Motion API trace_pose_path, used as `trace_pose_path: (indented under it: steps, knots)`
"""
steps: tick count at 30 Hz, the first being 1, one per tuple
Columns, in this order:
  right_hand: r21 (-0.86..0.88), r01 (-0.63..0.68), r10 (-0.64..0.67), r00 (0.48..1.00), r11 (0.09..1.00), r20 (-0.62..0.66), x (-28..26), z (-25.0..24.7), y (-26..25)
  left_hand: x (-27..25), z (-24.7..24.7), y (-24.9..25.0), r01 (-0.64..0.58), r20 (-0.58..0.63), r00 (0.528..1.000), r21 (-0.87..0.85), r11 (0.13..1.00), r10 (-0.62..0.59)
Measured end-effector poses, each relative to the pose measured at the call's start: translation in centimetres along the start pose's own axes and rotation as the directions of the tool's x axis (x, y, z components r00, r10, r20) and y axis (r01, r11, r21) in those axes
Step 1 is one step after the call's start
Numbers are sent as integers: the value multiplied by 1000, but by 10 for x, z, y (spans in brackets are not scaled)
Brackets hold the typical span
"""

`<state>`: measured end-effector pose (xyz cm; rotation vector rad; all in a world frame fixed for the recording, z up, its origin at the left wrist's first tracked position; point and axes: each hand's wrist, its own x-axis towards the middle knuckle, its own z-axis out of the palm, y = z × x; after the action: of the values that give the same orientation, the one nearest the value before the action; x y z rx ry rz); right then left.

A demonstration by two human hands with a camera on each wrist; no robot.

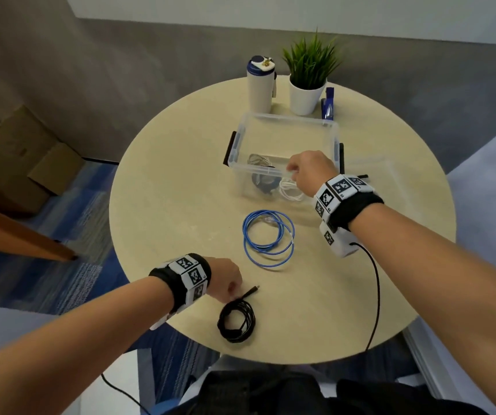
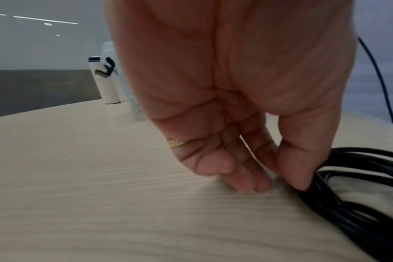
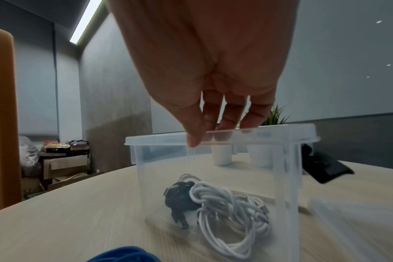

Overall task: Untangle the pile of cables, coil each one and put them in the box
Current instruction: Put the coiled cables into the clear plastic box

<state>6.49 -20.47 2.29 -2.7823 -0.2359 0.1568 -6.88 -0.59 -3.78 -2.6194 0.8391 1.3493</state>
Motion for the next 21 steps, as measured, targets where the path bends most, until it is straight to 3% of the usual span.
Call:
trace_pose_path:
  steps: [4, 10, 12, 15, 17, 19, 21]
  knots:
    - [18, -29, 29, 999, 999, -17, -3, 0, 4, 4, 10, 8, 10, -35, 999, -101, 995, -13]
    - [-59, -83, 82, 996, 995, -22, -2, 7, 8, 8, -2, 11, -19, -26, 999, 16, 1000, 19]
    - [-52, -88, 88, 996, 995, -7, -3, 5, 9, 6, -15, 7, -8, -92, 996, -30, 1000, 5]
    - [-39, -35, 36, 999, 999, 30, -6, 0, 11, 5, -44, -7, -47, -318, 948, -183, 982, -14]
    - [2, -15, 15, 999, 1000, 36, -8, -4, 16, 1, -70, -19, -145, -444, 894, -420, 896, -64]
    - [71, 2, -5, 999, 997, 44, -12, -8, 20, -5, -97, -29, -299, -544, 828, -635, 712, -137]
    - [139, 10, -18, 998, 990, 58, -17, -11, 22, -10, -120, -33, -449, -642, 727, -714, 538, -245]
